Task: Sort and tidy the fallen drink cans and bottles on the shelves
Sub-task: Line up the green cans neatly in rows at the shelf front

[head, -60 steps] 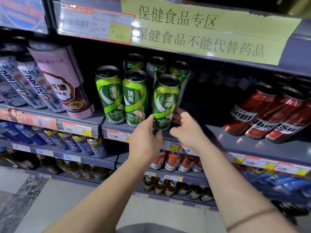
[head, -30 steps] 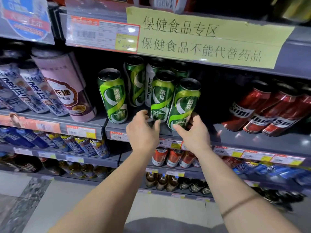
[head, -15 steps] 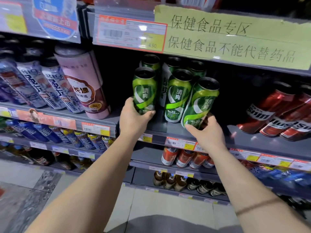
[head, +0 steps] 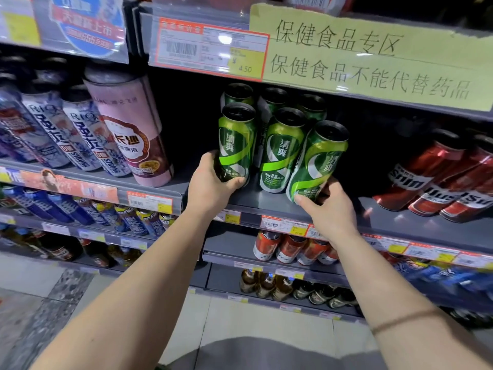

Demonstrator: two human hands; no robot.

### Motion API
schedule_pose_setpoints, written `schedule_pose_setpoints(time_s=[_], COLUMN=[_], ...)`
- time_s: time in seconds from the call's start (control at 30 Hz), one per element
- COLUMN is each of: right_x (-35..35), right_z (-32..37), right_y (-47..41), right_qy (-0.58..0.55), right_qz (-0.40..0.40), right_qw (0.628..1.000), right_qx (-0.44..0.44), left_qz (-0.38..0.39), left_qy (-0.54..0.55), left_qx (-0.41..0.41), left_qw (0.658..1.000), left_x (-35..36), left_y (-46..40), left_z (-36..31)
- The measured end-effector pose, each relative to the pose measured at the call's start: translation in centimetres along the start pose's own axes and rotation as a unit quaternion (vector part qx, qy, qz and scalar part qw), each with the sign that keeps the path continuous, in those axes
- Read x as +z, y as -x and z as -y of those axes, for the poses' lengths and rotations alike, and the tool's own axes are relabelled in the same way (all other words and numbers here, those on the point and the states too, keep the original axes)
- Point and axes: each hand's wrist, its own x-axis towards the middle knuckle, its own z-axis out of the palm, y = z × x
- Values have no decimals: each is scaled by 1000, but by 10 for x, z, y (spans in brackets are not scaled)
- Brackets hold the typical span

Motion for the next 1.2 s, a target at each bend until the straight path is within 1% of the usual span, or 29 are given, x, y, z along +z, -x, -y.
schedule_pose_setpoints(time_s=[0.03,0.07,0.13,0.17,0.2,0.23,0.3,0.33,0.43,0.5,0.57,0.63,0.7,0.8,1.07,1.2], right_x=[0,0,0,-1,-3,-5,-10,-12,-19,-21,-22,-21,-19,-15,-12,-12], right_z=[0,-1,-5,-7,-10,-12,-15,-16,-13,-9,-6,-3,0,6,8,7], right_y=[0,0,-1,-1,-2,-3,-5,-6,-6,-4,-3,-3,-4,-10,-14,-8], right_qy=[-2,-4,-10,-13,-13,-13,-11,-8,2,-6,-7,-7,-5,-18,-29,-31], right_qz=[-2,-4,-11,-14,-16,-18,-15,-10,-1,-3,-7,-8,0,19,21,47], right_qw=[1000,1000,1000,1000,1000,1000,1000,1000,1000,1000,1000,1000,1000,1000,999,998], right_qx=[0,0,3,5,7,6,0,-4,-10,-7,-4,2,5,6,0,3], left_qz=[-25,-68,-161,-169,-144,-96,-6,11,-5,-21,-41,-68,-92,-120,-144,-139], left_qy=[-3,-11,-33,-38,-34,-26,-19,-22,-93,-136,-148,-149,-155,-151,-151,-151], left_qx=[1,15,88,123,142,133,68,27,-69,-95,-95,-79,-67,-73,-84,-82], left_qw=[1000,998,982,977,979,986,998,999,993,986,984,983,981,978,975,975], left_x=[1,4,12,19,28,38,58,68,85,89,88,87,85,84,84,84], left_y=[3,8,27,39,49,57,57,52,37,30,32,38,45,50,48,45], left_z=[-2,-5,-17,-24,-32,-38,-47,-49,-58,-62,-60,-54,-48,-46,-45,-46])
